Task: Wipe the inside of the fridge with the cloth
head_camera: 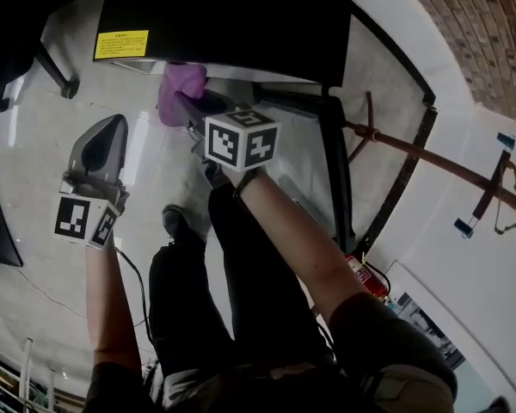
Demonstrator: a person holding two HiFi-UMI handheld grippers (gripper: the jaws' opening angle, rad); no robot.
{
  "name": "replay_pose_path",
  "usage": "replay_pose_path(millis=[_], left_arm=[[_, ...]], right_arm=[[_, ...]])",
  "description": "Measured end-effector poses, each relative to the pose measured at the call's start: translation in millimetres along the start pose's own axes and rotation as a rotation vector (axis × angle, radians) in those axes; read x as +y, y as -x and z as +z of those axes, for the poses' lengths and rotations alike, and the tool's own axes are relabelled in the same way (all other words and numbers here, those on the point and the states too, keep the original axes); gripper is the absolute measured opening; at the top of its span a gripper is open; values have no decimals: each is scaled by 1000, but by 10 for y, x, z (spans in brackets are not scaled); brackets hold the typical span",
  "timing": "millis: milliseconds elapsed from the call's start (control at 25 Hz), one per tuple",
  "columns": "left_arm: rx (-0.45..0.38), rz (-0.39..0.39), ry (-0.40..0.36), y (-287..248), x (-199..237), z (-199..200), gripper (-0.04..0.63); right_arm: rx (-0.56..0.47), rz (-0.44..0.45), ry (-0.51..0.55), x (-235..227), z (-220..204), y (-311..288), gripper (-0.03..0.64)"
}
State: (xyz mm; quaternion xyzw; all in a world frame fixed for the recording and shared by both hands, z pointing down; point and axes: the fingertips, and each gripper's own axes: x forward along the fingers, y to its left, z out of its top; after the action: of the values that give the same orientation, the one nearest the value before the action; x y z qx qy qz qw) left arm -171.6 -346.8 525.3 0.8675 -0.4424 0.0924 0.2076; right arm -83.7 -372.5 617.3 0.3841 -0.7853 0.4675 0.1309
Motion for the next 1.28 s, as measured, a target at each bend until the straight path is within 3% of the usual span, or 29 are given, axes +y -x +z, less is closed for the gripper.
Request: replay_pose_path(millis=[240,520,680,760,920,1120,1280], left_arm=[[-60,13,-5,-188,293,-382,17],[-102,14,-20,-440,599,-805,17],[-171,-10,-81,-593,776,-853,17],[-192,-16,-106,-649,792,-853,17],[-242,-7,-151,-650,811,-753,17],[-277,23,-185,-630,889,-556,17],[-323,23,-215,-565,911,-351,17]], right_arm=[[-73,38,24,-258,131,-271,86],[-141,172,65,-238,225,-580,86],[-184,204,173,-262,326,-750,86],[-205,235,168,-289,366,-768,86],[-275,333,126,-261,563,-740,86],[-364,517,74,-90,838,-769,86],[-453,657,137,155,1008,-831,86]])
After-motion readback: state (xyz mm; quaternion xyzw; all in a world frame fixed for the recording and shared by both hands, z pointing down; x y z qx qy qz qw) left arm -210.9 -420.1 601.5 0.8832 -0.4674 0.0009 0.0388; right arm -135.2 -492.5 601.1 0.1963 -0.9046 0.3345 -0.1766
